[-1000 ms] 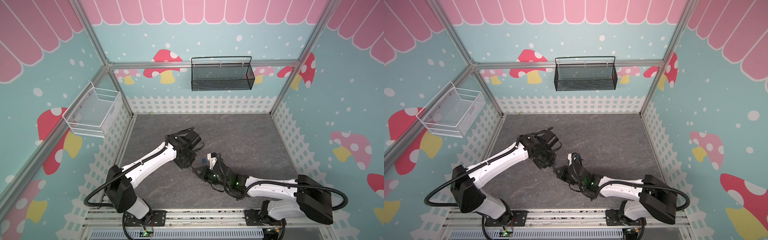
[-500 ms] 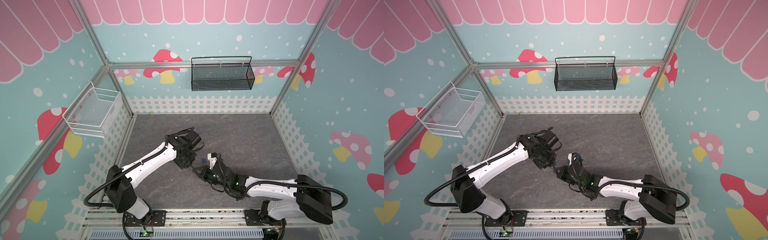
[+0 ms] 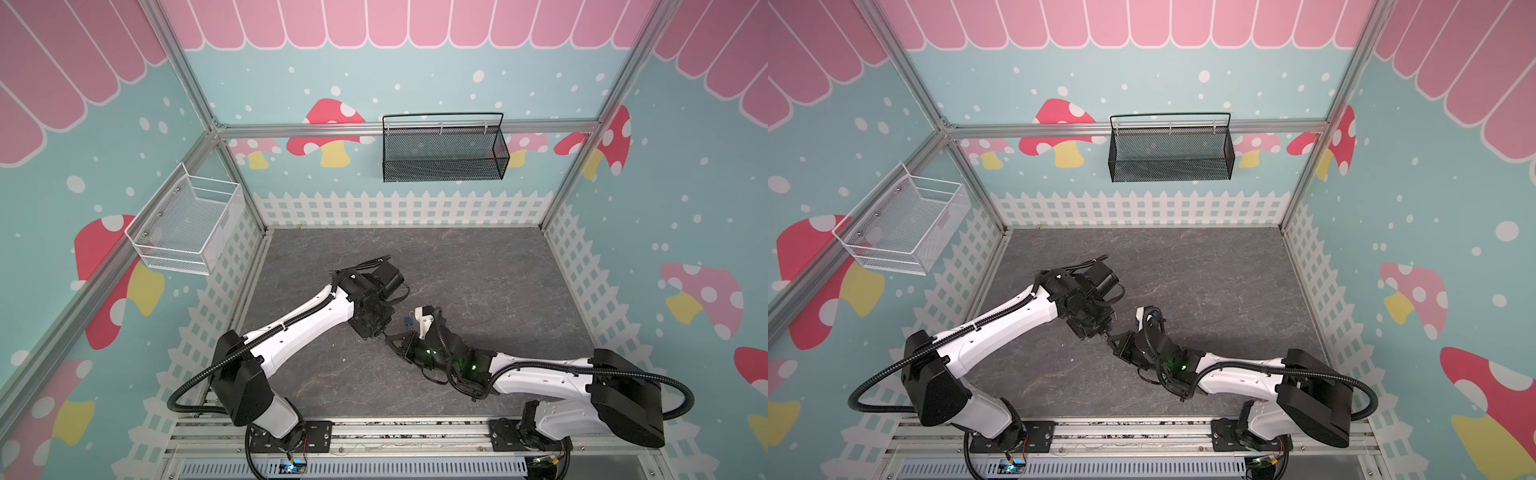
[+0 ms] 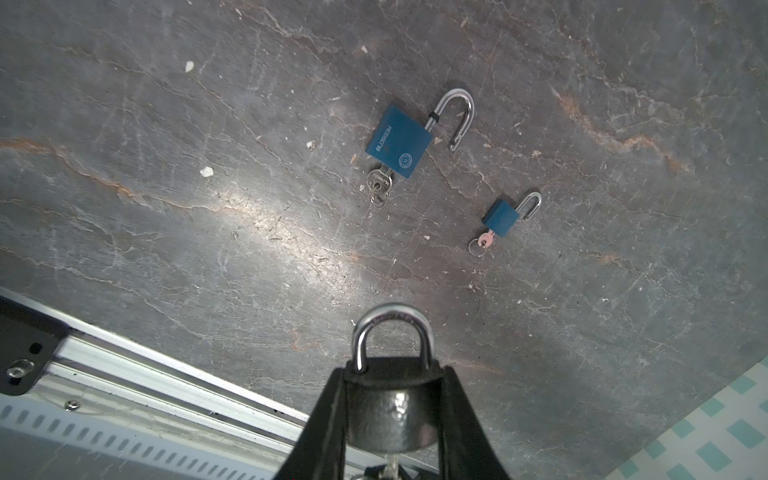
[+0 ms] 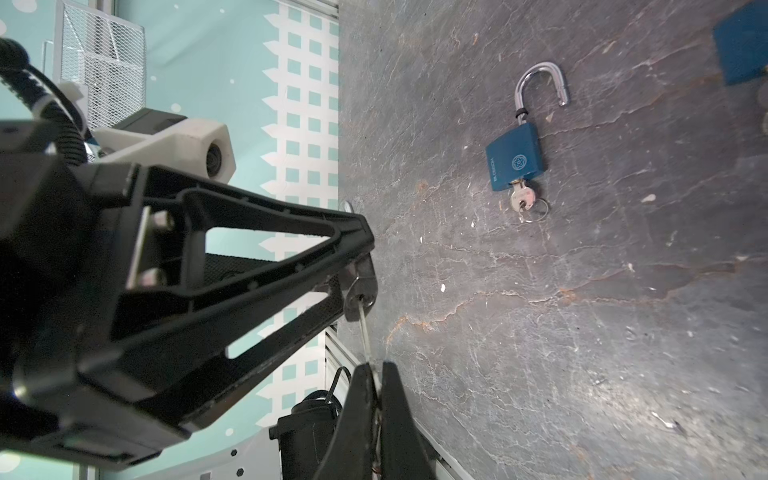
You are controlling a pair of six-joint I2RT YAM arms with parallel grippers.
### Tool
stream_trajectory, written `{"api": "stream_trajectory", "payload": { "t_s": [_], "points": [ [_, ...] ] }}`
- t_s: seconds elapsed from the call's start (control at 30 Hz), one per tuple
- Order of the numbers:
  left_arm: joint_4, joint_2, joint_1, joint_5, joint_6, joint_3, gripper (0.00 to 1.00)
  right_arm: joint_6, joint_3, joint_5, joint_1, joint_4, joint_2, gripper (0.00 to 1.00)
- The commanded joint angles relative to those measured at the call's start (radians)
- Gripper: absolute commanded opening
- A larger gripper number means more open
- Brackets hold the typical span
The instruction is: Unlock with the key
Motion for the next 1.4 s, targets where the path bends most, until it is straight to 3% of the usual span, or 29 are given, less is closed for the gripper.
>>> {"api": "stream_trajectory", "payload": {
  "t_s": [0.0, 0.47, 0.9, 1.13, 1.27, 1.37],
  "points": [
    [-0.013, -0.031, -0.013, 0.000, -0.026, 0.010, 0.00, 0.020, 0.021, 0.024, 0.005, 0.005, 0.013, 0.00],
    [-0.010, -0.048, -0.031, 0.012, -0.040, 0.013, 0.00, -0.007, 0.026, 0.117, 0.003, -0.066, -0.020, 0.00],
    [-0.013, -0.081, -0.112, 0.074, -0.082, 0.000, 0.00, -0.183, 0.105, 0.255, -0.011, -0.104, -0.058, 0.00],
    [-0.027, -0.120, -0.119, 0.078, -0.099, -0.005, 0.00, -0.186, 0.079, 0.107, -0.059, 0.023, -0.059, 0.00],
    [-0.022, -0.150, -0.121, 0.053, -0.114, -0.010, 0.00, -0.067, 0.028, -0.090, -0.114, 0.192, -0.051, 0.00],
    [0.002, -0.189, -0.124, 0.023, -0.142, -0.025, 0.00, 0.034, 0.000, -0.170, -0.137, 0.280, -0.059, 0.00]
  ]
}}
